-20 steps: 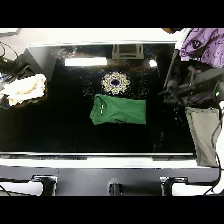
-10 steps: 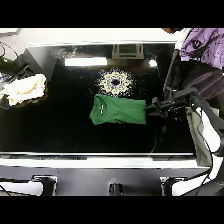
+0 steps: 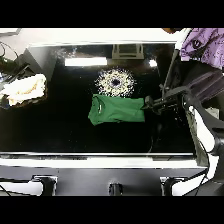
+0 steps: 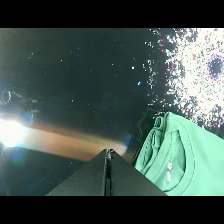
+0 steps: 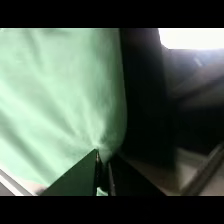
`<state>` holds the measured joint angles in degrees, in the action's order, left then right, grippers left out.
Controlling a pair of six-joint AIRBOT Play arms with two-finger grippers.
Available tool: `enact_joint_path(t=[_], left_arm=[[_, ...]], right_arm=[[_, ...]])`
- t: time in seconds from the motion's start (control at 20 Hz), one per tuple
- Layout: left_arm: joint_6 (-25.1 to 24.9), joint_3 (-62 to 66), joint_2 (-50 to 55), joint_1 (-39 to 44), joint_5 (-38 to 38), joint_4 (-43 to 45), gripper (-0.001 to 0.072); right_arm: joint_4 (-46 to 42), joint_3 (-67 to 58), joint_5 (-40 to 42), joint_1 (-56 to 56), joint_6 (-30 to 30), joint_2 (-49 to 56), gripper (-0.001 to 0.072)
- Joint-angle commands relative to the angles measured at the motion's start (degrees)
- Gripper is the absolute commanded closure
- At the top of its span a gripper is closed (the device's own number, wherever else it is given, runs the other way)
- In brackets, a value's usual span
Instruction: Fold the clothes and pants, and hang the long-sleeved shirts on hangers.
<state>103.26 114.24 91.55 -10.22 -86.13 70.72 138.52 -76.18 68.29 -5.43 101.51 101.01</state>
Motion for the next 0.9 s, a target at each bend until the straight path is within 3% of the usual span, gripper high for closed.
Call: enact_joint_path(t=[0.0,0.5,0.85], left_arm=[[0.00,-0.02,-0.02,-0.04,0.00,0.00,0.0690],[0.00,-0.02,-0.04,-0.04,-1.64,-0.17,0.0690],[-0.02,-0.02,-0.04,-0.04,-3.52,-0.15,0.0690]], right_arm=[[-0.79,-7.28,0.24,-1.22,-4.28,-2.34,0.0684],[-10.95,-34.27,2.60,-15.52,-26.29,-4.85,0.0684],[-20.22,-38.73,1.25,-26.12,-38.01,-6.60,0.0684]])
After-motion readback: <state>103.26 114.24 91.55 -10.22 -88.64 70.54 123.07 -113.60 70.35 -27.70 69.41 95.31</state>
